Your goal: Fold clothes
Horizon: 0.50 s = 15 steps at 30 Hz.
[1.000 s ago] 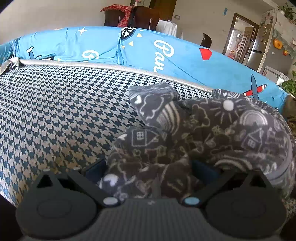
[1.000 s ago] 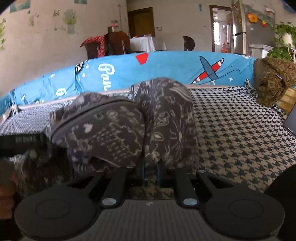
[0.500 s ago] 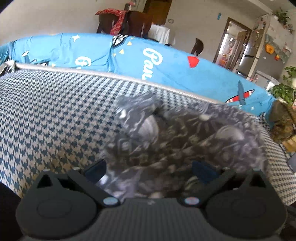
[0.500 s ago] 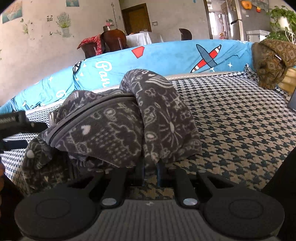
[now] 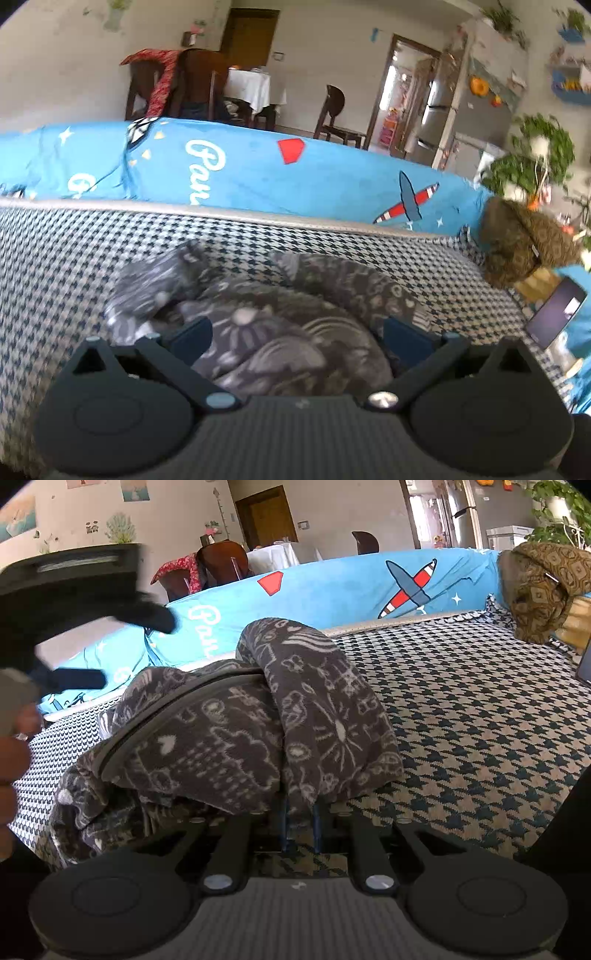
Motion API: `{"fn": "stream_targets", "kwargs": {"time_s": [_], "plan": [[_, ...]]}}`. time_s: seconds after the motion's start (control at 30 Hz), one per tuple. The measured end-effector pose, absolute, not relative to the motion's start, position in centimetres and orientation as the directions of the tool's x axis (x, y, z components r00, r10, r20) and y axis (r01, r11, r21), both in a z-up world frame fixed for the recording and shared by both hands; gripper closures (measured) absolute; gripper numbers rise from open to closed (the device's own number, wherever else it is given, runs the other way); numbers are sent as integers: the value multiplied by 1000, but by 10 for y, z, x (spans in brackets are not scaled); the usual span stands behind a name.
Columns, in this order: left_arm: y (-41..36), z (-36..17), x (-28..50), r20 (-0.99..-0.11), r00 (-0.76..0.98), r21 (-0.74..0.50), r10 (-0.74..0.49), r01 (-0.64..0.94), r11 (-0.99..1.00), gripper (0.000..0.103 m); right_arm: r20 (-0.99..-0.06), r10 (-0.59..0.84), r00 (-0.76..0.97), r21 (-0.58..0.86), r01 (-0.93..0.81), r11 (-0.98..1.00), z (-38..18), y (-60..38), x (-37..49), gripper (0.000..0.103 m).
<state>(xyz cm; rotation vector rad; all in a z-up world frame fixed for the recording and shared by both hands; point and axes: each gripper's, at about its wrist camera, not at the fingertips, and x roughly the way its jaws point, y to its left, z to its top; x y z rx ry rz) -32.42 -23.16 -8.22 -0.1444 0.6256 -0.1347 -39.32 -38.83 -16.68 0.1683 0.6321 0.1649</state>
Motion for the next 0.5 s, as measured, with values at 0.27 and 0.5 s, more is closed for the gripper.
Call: {"fn": "stream_targets", "kwargs": {"time_s": [0.27, 0.5], "plan": [[-251, -113, -296, -654, 749, -100, -107, 55, 993, 0, -576, 213, 789, 237, -89, 968, -167, -391, -392, 89], [-224, -151, -298, -708, 706, -28, 14, -48, 998, 0, -585, 217, 781, 280, -56, 958, -167, -399, -390, 77]]}}
